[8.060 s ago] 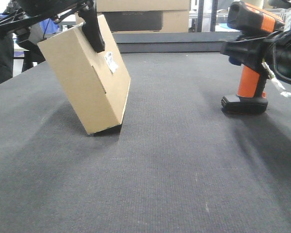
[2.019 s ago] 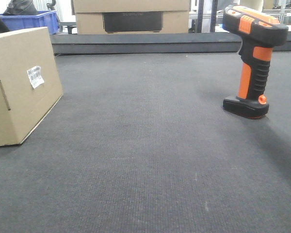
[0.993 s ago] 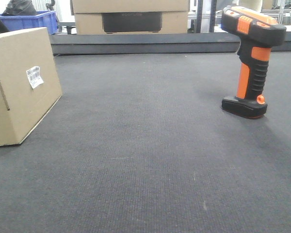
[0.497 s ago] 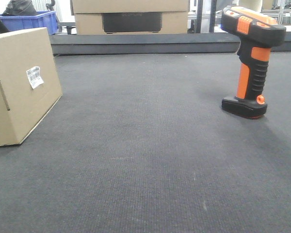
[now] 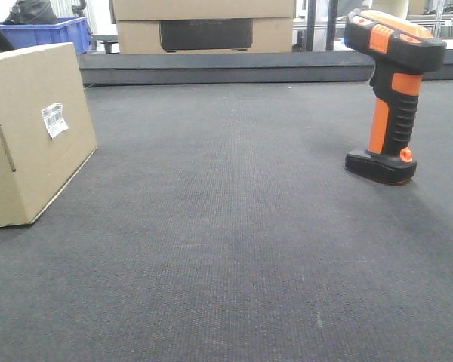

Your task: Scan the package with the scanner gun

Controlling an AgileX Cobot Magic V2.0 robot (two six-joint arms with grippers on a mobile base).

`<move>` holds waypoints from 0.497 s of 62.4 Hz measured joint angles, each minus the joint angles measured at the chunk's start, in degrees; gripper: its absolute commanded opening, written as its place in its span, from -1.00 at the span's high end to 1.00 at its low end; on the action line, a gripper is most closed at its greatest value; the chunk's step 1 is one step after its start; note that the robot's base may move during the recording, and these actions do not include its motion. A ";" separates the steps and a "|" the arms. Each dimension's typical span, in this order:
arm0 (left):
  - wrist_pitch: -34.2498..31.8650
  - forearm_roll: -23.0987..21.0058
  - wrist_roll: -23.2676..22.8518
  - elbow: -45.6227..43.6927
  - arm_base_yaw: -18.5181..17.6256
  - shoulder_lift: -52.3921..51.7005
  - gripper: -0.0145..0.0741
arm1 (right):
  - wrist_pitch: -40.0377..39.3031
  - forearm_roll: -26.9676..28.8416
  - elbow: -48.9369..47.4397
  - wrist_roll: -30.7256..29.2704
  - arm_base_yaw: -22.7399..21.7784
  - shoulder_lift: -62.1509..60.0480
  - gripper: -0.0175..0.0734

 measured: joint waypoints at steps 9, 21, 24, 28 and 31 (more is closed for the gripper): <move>0.00 0.00 0.00 0.00 0.00 0.00 0.89 | -0.08 0.50 0.00 0.00 0.00 0.00 0.98; 0.00 0.00 0.00 0.00 0.00 0.00 0.89 | -0.13 0.60 0.00 0.00 0.00 0.00 0.98; 0.00 0.00 0.00 0.00 0.00 0.00 0.89 | -0.13 0.60 0.00 0.00 0.00 0.00 0.98; 0.00 0.00 0.10 0.00 0.00 0.00 0.89 | -0.22 0.60 0.00 0.00 0.00 0.00 0.98; 0.00 0.00 0.10 0.00 0.00 0.00 0.89 | -0.22 0.60 0.00 0.00 0.00 0.00 0.98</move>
